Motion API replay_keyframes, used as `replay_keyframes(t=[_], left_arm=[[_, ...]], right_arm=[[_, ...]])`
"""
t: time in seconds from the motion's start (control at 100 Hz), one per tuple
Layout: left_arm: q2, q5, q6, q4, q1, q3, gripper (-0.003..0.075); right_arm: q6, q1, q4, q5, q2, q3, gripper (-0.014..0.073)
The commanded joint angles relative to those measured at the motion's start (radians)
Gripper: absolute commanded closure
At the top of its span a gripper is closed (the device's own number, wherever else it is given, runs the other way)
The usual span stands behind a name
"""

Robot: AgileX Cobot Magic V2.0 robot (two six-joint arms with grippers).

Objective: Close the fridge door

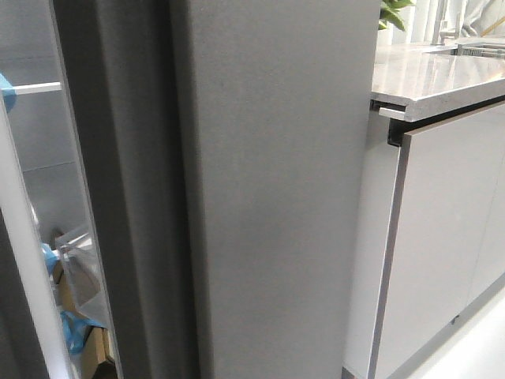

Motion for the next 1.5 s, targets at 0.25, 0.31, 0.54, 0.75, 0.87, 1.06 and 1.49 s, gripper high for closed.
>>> replay_keyframes(t=[0.25, 0.31, 0.54, 0.75, 0.87, 1.06, 1.49], left_arm=[[-0.011, -0.072, -0.004, -0.004, -0.001, 0.035, 0.074], [-0.011, -0.072, -0.004, -0.004, -0.001, 0.035, 0.074], [-0.011, -0.072, -0.004, -0.004, -0.001, 0.035, 0.074], [-0.011, -0.072, -0.004, -0.004, -0.001, 0.035, 0.074], [-0.011, -0.072, -0.004, -0.004, -0.001, 0.035, 0.074], [-0.011, -0.072, -0.004, -0.004, -0.001, 0.035, 0.074], [-0.011, -0.072, -0.004, -0.004, -0.001, 0.035, 0.074]], right_arm=[[-0.042, 0.063, -0.022, 0.1, 0.33, -0.414, 0.0638], [-0.06, 0.097, -0.022, 0.107, 0.391, -0.468, 0.0638], [-0.109, 0.234, -0.022, 0.116, 0.605, -0.677, 0.0638], [-0.162, 0.343, -0.022, 0.107, 0.782, -0.804, 0.0638], [-0.187, 0.368, -0.022, 0.083, 0.873, -0.849, 0.0638], [-0.232, 0.399, -0.022, 0.05, 0.987, -0.903, 0.0638], [-0.246, 0.43, 0.007, 0.015, 1.128, -0.997, 0.0638]])
